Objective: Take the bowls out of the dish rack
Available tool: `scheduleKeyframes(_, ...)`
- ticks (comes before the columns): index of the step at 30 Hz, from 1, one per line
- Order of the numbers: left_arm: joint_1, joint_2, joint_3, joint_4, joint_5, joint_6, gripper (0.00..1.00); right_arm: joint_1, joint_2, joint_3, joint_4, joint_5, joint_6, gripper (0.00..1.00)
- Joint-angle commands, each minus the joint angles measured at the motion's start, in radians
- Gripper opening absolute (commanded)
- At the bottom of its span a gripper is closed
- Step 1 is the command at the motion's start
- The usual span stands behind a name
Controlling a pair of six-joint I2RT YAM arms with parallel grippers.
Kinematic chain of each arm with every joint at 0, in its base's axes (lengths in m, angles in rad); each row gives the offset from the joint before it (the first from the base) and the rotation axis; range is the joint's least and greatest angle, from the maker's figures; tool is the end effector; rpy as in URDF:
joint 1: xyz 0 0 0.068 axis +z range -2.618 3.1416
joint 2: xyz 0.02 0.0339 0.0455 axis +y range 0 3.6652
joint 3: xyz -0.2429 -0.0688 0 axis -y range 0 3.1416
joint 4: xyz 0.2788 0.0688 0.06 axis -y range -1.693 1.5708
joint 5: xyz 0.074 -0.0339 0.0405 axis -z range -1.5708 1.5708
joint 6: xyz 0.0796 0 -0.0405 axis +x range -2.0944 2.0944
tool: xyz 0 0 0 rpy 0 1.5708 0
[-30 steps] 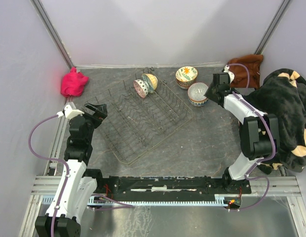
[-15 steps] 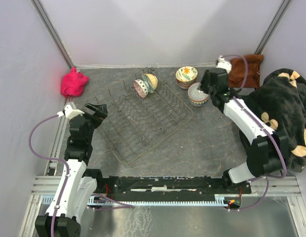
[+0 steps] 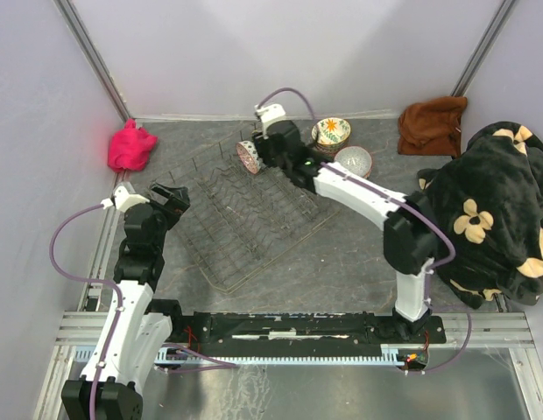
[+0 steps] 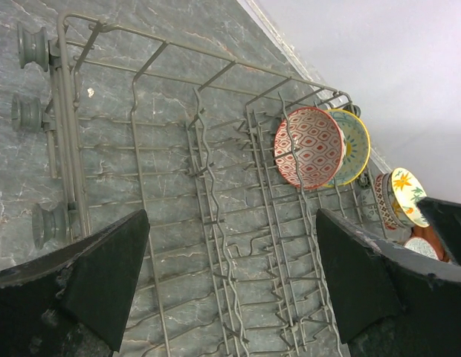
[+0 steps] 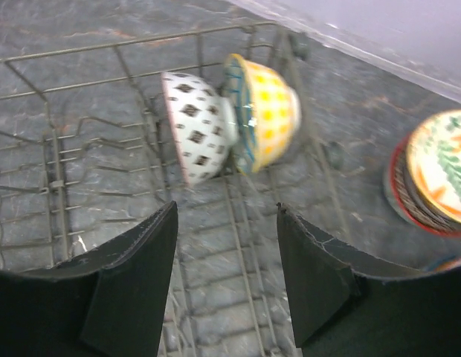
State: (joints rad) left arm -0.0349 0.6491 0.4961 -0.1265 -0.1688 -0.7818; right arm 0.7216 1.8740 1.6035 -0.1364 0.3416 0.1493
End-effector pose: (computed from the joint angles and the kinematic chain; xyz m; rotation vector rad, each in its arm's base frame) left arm 0.2580 0.0044 0.2351 -0.7901 1.6909 -0.4126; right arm 0.4035 0.3196 0.2697 -0.3377 1.9310 0.2360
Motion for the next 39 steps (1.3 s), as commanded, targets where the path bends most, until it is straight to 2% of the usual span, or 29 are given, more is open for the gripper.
scheduleKeyframes(1, -0.002, -0.004, 0.05, -0.001, -0.024, 0.041, 0.99, 0.067, 0.135, 0.203, -0.036, 0.057, -0.1, 0.63)
scheduleKeyframes(5, -0.001, -0.002, 0.056, -0.008, -0.031, 0.05, 0.99, 0.094, 0.261, 0.363, -0.097, 0.086, -0.118, 0.63)
scheduleKeyframes(13, -0.002, 0.001, 0.056, -0.007, -0.037, 0.055, 0.99, 0.129, 0.409, 0.501, -0.126, 0.156, -0.167, 0.63)
scheduleKeyframes(25, -0.002, 0.001, 0.053, 0.001, -0.041, 0.053, 0.99, 0.183, 0.559, 0.593, -0.014, 0.428, -0.325, 0.6)
scheduleKeyframes(39, -0.001, 0.0, 0.048, 0.005, -0.046, 0.049, 0.99, 0.19, 0.684, 0.675, 0.106, 0.627, -0.447, 0.56)
